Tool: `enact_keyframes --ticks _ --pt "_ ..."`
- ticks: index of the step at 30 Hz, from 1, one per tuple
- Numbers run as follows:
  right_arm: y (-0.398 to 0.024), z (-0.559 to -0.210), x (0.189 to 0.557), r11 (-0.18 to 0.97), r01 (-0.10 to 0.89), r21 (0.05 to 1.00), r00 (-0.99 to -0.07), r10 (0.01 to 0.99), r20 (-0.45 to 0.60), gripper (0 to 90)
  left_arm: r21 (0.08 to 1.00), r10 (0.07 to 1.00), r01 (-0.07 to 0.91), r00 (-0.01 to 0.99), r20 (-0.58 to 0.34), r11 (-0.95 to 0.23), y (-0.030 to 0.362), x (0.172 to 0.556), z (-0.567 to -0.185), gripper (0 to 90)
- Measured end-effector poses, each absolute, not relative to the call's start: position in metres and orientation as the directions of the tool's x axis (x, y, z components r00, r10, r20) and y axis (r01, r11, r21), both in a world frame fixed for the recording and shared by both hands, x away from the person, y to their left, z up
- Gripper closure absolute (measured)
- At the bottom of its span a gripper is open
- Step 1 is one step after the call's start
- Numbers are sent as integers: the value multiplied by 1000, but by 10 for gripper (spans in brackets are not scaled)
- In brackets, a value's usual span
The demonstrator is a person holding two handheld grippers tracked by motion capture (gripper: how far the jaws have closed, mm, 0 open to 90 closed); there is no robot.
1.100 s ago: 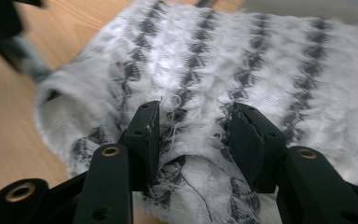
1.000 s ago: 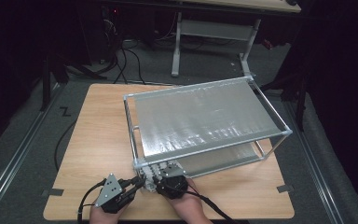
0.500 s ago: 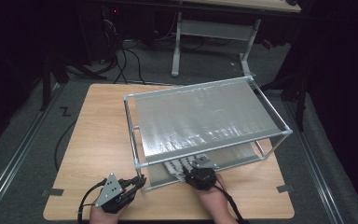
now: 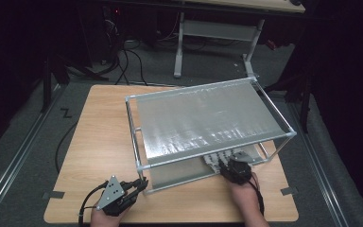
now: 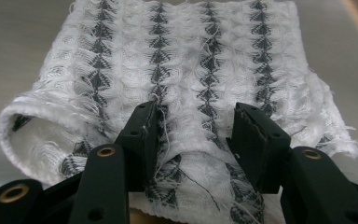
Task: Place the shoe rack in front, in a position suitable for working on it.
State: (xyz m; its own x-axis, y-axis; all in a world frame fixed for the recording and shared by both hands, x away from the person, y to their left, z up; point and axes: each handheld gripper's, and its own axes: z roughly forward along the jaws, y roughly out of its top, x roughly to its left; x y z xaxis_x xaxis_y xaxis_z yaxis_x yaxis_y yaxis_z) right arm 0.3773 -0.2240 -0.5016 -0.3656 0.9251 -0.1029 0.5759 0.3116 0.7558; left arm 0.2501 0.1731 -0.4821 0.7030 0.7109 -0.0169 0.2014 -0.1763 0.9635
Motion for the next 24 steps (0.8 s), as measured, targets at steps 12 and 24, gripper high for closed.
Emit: enact_keyframes --ticks 12,24 --pt "-288 -498 394 247 609 754 -232 964 -128 487 962 709 203 705 -15 -181 174 250 -481 806" --pt "-308 -498 399 215 619 755 -190 974 -121 480 964 709 203 705 -21 -174 174 250 -482 806"
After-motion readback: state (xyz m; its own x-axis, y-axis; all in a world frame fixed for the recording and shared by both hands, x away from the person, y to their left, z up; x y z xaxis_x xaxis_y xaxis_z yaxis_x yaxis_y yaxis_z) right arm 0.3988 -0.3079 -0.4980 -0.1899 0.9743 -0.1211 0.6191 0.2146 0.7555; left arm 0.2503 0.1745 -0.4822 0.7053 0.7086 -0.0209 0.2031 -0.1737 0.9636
